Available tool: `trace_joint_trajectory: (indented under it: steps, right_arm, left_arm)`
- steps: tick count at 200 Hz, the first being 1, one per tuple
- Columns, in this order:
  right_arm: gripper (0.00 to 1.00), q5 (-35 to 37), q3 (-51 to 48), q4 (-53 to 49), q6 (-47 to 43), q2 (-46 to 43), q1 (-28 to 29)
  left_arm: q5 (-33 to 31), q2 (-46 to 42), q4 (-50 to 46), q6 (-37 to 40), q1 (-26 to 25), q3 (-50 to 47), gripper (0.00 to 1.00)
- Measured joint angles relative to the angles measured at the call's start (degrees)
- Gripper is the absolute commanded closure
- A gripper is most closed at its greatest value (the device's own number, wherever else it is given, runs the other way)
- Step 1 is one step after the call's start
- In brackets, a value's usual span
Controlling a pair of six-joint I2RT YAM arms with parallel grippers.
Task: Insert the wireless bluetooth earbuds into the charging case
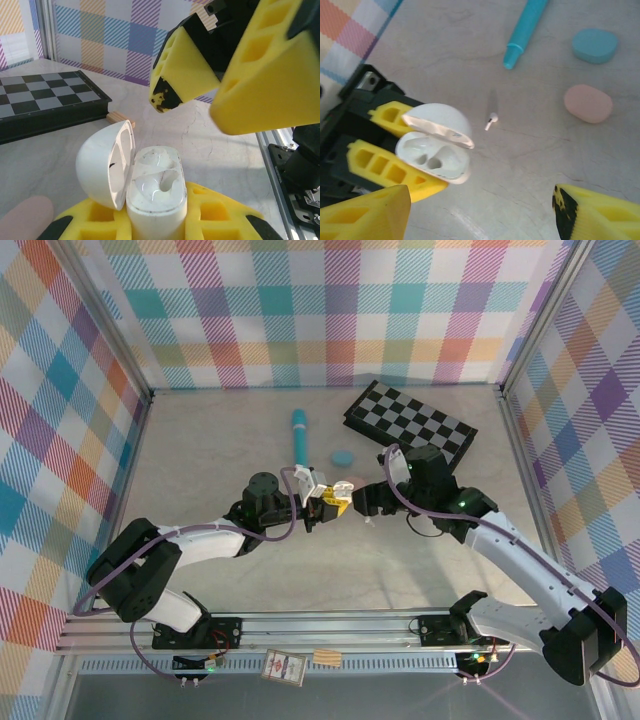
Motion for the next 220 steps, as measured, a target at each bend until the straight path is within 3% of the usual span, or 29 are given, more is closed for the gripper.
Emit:
trace_joint_trajectory:
  steps: [44, 111, 182, 220]
  right_arm:
    - [0.27, 2.86, -0.09, 0.98, 2.03, -1.84, -0.39]
    - [0.31, 6.73, -1.18, -1.38, 8.00, 1.64, -6.49]
    - [0.31, -2.14, 0.59, -5.81, 6.45, 27.45, -7.34]
    - [0.37, -4.55, 2.08, -4.52, 5.51, 35.41, -6.88]
  left_arm:
    - [-0.39, 0.00, 1.42, -0.11, 0.83, -1.18, 1.00]
    - [-4.81, -2.21, 3.96, -0.31, 5.03, -6.40, 1.00]
    - [-7.96, -9.03, 6.49, -0.28, 6.71, -12.46, 1.00]
    - [-9.07, -12.50, 7.02, -0.24, 6.71, -14.49, 1.00]
